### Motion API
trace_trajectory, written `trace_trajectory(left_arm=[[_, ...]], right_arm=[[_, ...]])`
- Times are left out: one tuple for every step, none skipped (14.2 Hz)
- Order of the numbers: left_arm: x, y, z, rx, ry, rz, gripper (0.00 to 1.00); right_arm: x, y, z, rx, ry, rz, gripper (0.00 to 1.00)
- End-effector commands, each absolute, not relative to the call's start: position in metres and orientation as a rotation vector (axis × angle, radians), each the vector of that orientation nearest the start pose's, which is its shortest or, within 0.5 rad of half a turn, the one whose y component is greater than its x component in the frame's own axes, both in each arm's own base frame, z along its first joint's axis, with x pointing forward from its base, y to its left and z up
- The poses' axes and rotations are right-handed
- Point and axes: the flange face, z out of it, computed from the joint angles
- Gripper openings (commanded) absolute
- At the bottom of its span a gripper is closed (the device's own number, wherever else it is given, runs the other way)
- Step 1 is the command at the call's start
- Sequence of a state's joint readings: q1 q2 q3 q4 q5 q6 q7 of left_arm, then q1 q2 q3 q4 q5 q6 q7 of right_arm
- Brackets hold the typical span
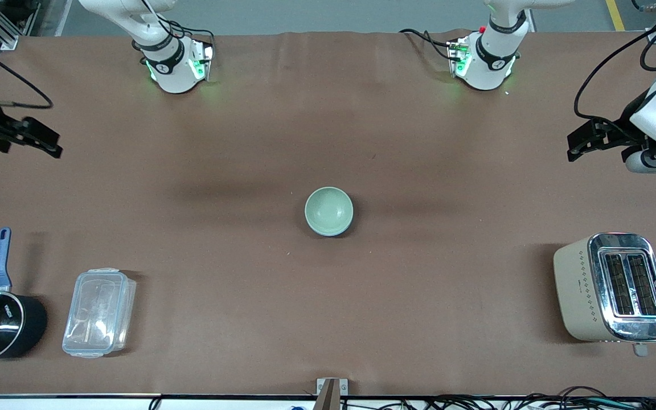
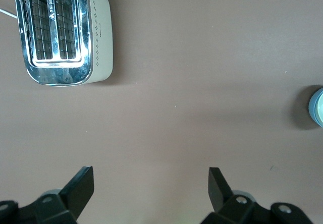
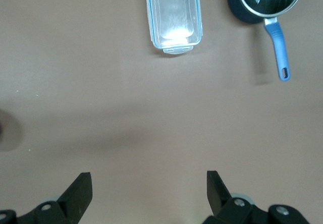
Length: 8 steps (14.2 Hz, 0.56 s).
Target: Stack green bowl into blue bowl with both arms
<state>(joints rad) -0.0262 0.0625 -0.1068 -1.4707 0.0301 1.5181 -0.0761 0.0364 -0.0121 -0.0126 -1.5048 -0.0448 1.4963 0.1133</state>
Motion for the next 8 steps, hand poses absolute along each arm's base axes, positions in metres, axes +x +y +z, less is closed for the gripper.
trace_trajectory(left_arm=[[0.5677, -0.0712, 0.6366, -3.131, 0.102, 0.008, 1.0], [0.5681, -0.0712, 0.6357, -3.131, 0.102, 0.01, 1.0], [0.5681, -0.0714, 0.6357, -3.133, 0.099, 0.01, 1.0], [0.5679, -0.0732, 0.6357, -3.135, 0.092, 0.011, 1.0], [0.5676, -0.075, 0.6357, -3.135, 0.09, 0.011, 1.0], [0.5674, -0.0768, 0.6357, -3.135, 0.092, 0.011, 1.0], [0.5673, -0.0776, 0.6357, -3.135, 0.092, 0.011, 1.0], [0.5672, -0.0778, 0.6357, -3.136, 0.093, 0.011, 1.0]], right_arm=[[0.5438, 0.0123, 0.6688, -3.169, 0.112, -0.018, 1.0], [0.5444, 0.0133, 0.6688, -3.168, 0.107, -0.02, 1.0], [0.545, 0.0125, 0.668, -3.168, 0.11, -0.017, 1.0], [0.5448, 0.0134, 0.6678, -3.168, 0.107, -0.015, 1.0], [0.5448, 0.0134, 0.6678, -3.168, 0.107, -0.015, 1.0], [0.5448, 0.0134, 0.6678, -3.169, 0.095, -0.015, 1.0], [0.5448, 0.0125, 0.6671, -3.169, 0.095, -0.012, 1.0], [0.5448, 0.0134, 0.6671, -3.169, 0.093, -0.012, 1.0]])
